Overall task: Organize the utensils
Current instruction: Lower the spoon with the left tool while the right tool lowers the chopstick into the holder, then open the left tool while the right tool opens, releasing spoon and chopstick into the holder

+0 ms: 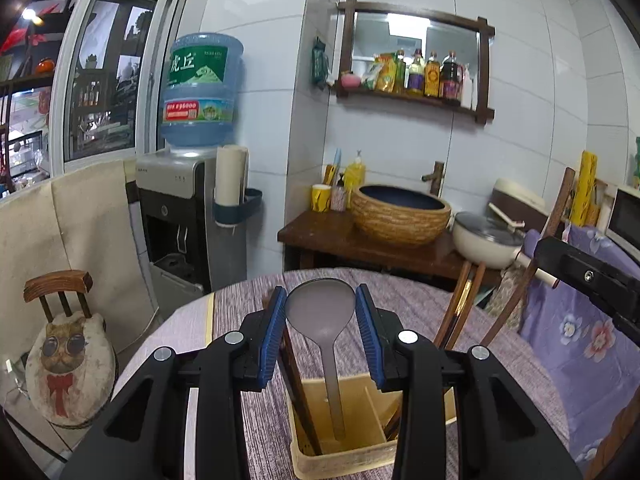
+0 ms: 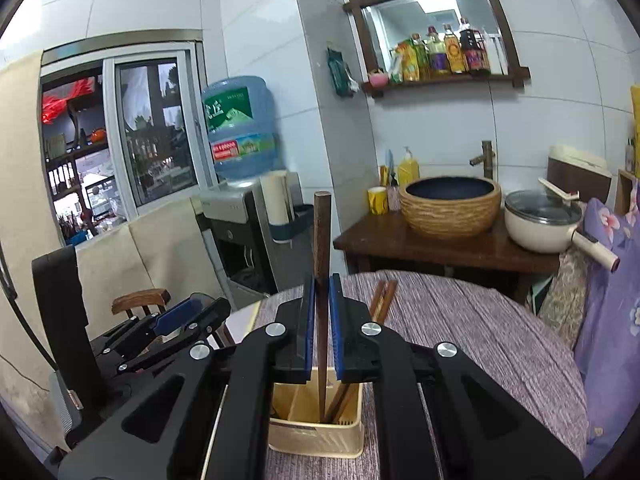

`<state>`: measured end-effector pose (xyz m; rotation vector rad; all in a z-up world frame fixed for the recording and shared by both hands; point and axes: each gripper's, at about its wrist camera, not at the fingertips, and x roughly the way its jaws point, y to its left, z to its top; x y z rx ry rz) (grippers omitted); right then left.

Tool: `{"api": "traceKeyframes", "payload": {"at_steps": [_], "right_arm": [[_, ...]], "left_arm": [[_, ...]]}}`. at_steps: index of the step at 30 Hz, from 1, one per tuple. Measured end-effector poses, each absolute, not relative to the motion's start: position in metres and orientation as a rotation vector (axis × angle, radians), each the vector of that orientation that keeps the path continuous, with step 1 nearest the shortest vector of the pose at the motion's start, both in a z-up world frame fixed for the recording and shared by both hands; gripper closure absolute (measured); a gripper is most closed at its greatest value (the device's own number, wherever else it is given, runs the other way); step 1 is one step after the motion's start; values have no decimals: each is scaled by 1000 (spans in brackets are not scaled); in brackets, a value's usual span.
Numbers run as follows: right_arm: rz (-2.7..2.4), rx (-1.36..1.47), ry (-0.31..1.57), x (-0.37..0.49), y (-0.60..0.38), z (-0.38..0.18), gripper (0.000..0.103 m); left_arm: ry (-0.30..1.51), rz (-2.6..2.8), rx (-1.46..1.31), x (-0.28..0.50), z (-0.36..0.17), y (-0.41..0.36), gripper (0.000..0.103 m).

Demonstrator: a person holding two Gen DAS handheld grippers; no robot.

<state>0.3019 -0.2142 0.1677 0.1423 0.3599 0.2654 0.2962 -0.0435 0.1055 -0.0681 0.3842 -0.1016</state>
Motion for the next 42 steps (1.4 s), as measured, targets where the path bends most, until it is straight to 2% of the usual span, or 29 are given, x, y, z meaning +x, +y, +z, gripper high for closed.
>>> {"api": "traceKeyframes", "payload": {"at_steps": [9,21,22,25,28,30,32,35,39,42], "right_arm": [[282,166,427,309,-217,127,95],[276,193,473,313,-220,102,94],[277,197,471,313,-221,101,94],[277,206,471,312,-223,99,94],[258,194,452,306,-224,100,83],[247,185,434,299,-227,101,55],[232,172,409,288,-227,101,49],[218,129,390,272,-225,99,32],[208,75,399,253,-220,89,24],[193,54,436,245,-221,73,23]], "left_arm": [[440,-98,-36,291,69,-45,68],[477,-106,-6,289,54,-48,67],[475,-108,-1,287,54,-49,63],[450,-97,7,279,55,-48,42],[430,-97,3,267,58,-44,38],[416,-99,6,256,59,-42,32],[399,-95,5,243,59,-39,22],[397,-95,5,226,54,-35,15],[439,-88,-8,213,38,-26,10],[491,-73,-10,209,23,-19,9]]}}
